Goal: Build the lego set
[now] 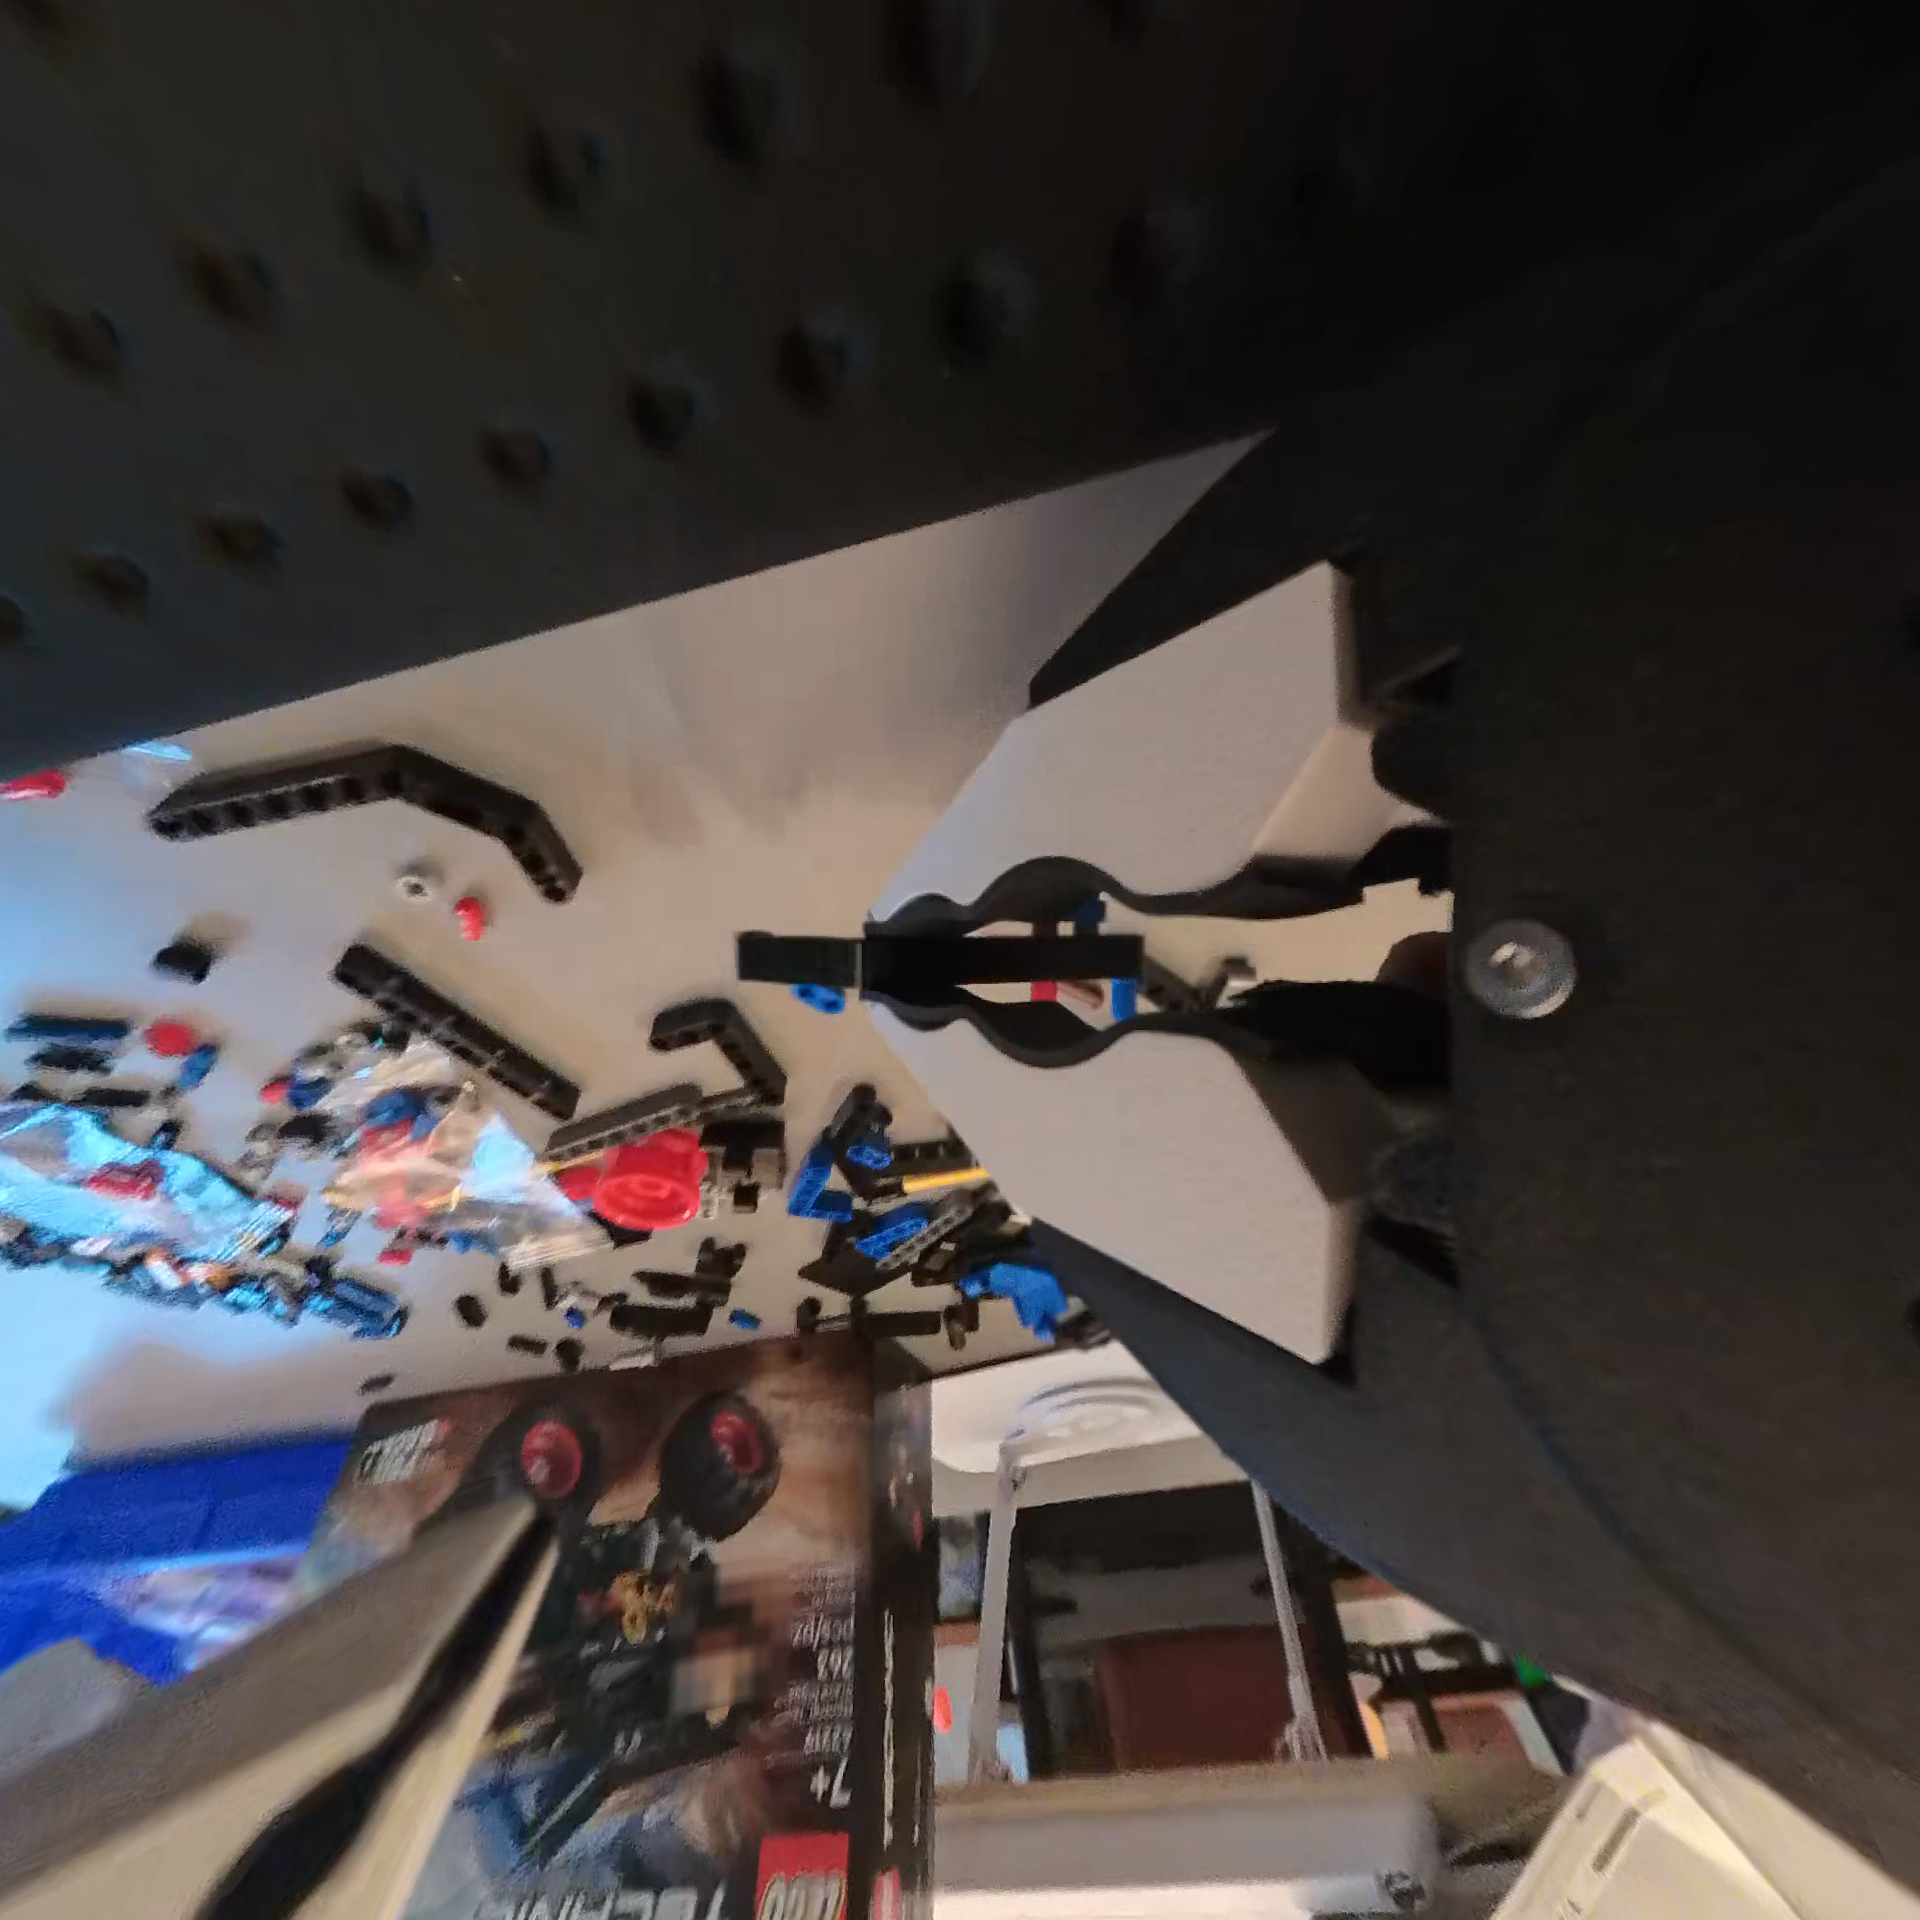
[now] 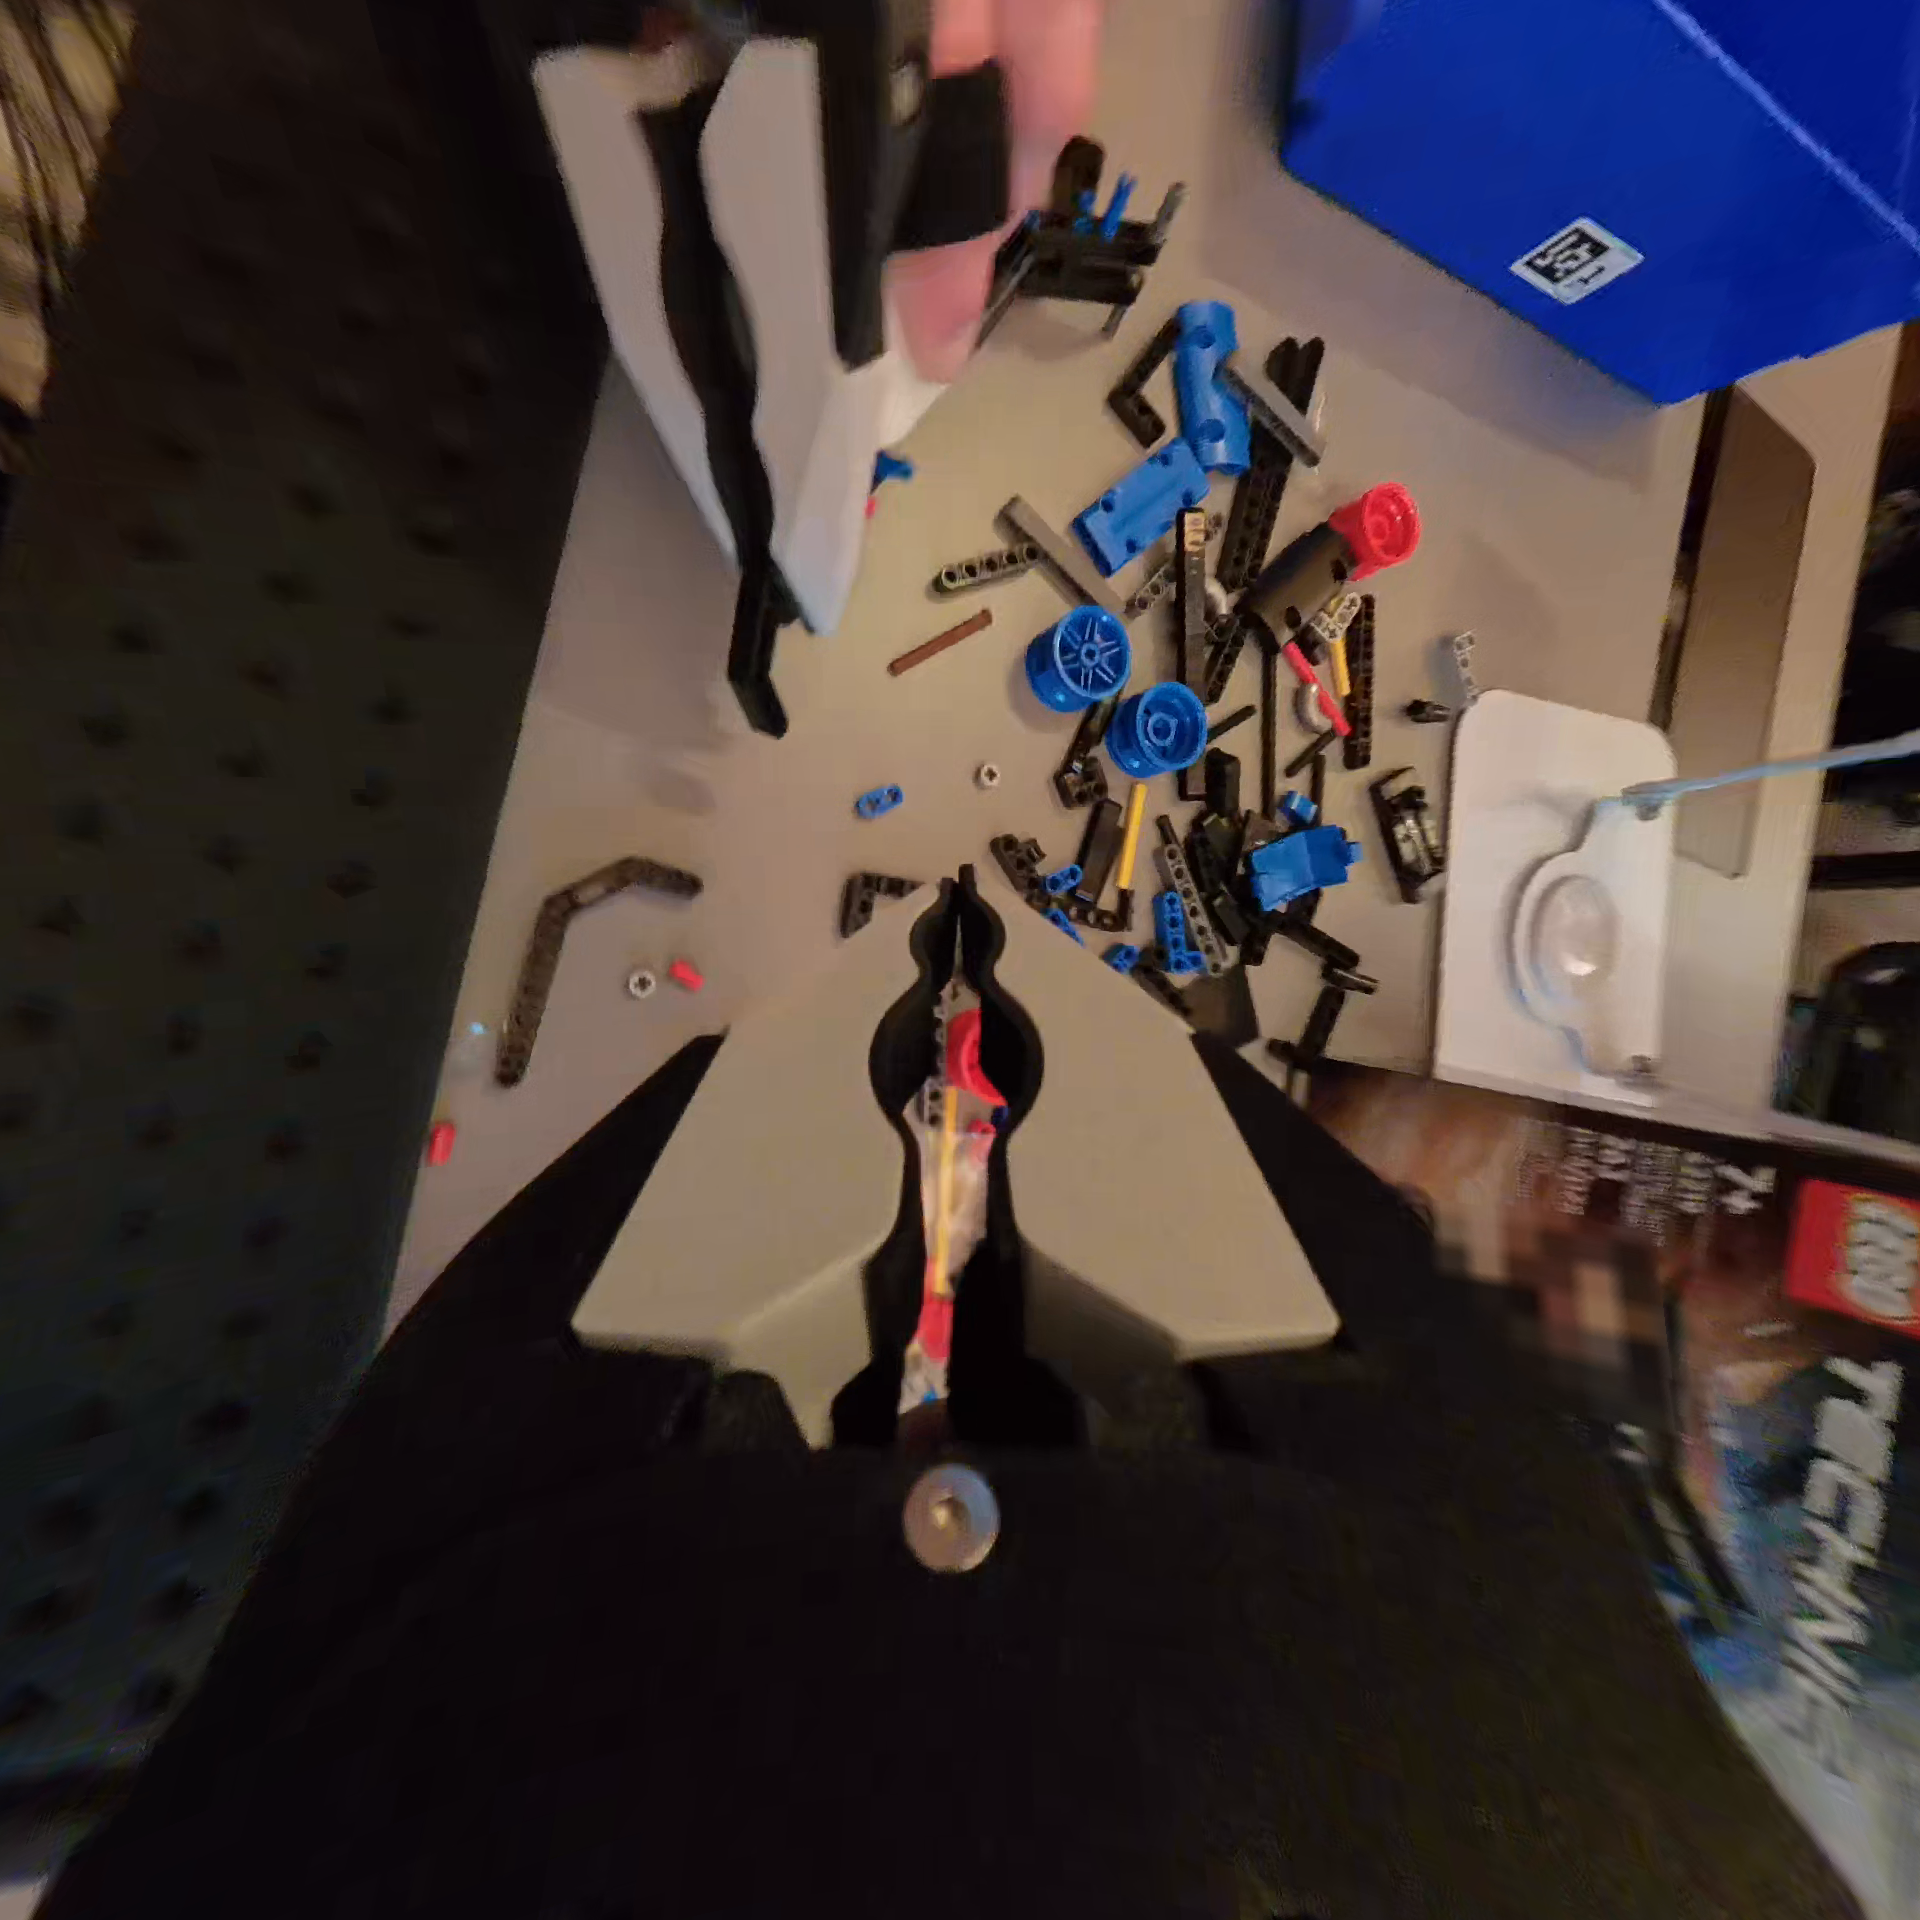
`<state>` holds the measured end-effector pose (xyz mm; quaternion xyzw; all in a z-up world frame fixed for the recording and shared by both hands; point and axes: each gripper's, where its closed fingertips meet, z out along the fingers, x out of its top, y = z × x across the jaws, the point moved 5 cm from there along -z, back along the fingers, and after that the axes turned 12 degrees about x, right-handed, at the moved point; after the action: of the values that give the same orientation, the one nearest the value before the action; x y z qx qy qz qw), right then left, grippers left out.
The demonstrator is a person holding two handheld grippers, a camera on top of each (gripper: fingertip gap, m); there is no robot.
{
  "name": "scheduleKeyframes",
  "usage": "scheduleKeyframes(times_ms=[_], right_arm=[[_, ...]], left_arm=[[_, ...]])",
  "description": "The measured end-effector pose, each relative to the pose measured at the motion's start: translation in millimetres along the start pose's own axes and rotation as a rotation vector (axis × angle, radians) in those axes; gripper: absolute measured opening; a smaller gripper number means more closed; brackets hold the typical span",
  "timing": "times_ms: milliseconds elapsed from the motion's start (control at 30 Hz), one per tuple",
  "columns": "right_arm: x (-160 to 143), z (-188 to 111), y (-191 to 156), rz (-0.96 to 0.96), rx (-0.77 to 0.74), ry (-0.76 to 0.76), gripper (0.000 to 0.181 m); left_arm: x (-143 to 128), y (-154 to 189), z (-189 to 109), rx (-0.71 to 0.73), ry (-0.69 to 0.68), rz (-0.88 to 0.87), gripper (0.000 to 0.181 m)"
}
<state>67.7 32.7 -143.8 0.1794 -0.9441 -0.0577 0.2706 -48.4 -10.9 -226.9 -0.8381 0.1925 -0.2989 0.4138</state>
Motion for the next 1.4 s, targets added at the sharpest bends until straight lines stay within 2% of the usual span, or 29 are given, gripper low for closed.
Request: scheduleKeyframes(times_ms=[100,200,300,533,767,967,1067,1167,1233,1300,1400], right_arm=[[-9.9,8.3,21.0,0.104,-0.040,0.045,0.000],[-14.1,25.6,48.2,0.162,-0.059,0.053,0.004],[-22.0,48.8,80.7,0.118,-0.073,-0.008,0.003],[-32.1,104.2,142.1,-0.042,0.001,-0.163,0.003],[-41.0,133.6,150.1,-0.119,0.173,-0.252,0.002],[-38.9,134.7,150.8,-0.040,0.294,-0.225,0.000],[-40.7,135.5,149.2,0.009,0.338,-0.208,0.007],[-41.0,137.1,145.8,0.033,0.356,-0.181,0.011],[-40.3,138.6,147.2,0.045,0.333,-0.166,0.002],[-40.8,138.9,148.7,0.066,0.310,-0.156,0.001],[-40.0,133.0,149.7,0.081,0.243,-0.123,0.001]], left_arm=[[-2.7,9.0,4.6,-0.030,-0.039,-0.010,0.007],[-7.9,19.7,10.2,-0.076,-0.084,-0.007,0.018],[-9.9,22.4,10.8,-0.073,-0.082,-0.017,0.016],[-14.9,19.9,8.6,-0.059,-0.045,-0.095,0.023],[-19.3,18.7,8.5,-0.065,-0.022,-0.122,0.023],[-19.5,18.5,6.1,-0.082,-0.014,-0.147,0.028],[-20.0,18.3,5.6,-0.088,-0.010,-0.165,0.030],[-20.5,18.3,5.4,-0.095,-0.005,-0.176,0.030],[-20.4,18.0,5.5,-0.095,-0.003,-0.178,0.031],[-20.3,17.9,5.2,-0.099,-0.001,-0.183,0.032],[-21.0,14.5,2.2,-0.097,0.002,-0.220,0.044]])
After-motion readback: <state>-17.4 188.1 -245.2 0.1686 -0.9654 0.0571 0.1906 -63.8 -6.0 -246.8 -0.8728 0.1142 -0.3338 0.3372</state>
